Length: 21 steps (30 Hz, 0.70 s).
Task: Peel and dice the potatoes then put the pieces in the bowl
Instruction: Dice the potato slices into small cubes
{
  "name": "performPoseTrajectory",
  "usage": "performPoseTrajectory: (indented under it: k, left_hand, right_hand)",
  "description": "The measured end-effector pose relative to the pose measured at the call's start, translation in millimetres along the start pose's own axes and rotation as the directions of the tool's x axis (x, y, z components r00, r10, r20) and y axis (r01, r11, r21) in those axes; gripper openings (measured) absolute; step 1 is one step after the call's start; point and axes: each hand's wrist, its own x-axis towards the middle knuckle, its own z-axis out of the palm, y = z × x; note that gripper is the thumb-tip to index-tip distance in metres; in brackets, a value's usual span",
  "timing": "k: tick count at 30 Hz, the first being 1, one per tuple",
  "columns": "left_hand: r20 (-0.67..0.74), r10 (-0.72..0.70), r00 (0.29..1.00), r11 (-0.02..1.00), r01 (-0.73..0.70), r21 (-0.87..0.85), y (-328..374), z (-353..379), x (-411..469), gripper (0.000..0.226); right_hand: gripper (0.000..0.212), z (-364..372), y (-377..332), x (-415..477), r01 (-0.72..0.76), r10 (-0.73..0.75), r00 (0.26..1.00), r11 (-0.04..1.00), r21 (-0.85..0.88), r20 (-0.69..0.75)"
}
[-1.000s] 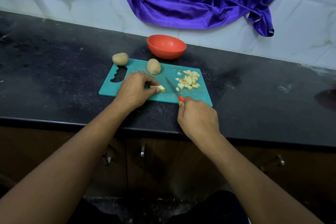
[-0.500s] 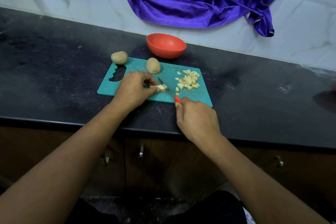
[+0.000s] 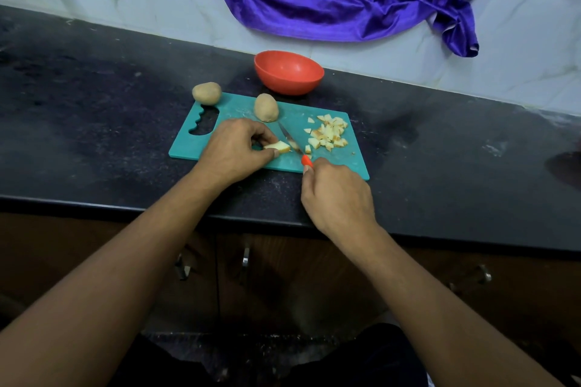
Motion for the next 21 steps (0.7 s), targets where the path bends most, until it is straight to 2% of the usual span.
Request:
performPoseTrajectory:
  k: [9, 17, 21]
  left_hand:
    - [0.001, -0.007, 1.0, 1.0, 0.007, -0.024, -1.1, -0.6, 0.3, 0.015]
    - [-0.005, -0.038, 0.999, 0.999, 0.038, -0.031, -1.3, 0.7, 0.0, 0.014]
    - [-0.008, -0.063, 0.998, 0.997, 0.063, -0.039, -0.7, 0.6, -1.1, 0.017]
  right_hand:
    - [0.034, 1.2, -15.2, 8.3, -0.013, 0.014, 0.999, 1.0, -0.018, 0.029]
    - [0.035, -7.7, -16.5, 8.3, 0.054, -0.03, 0.992, 0.978, -0.2, 0.122]
    - [0.037, -6.1, -6.3, 9.5, -0.066, 0.075, 0.989, 0.995, -0.074, 0.124]
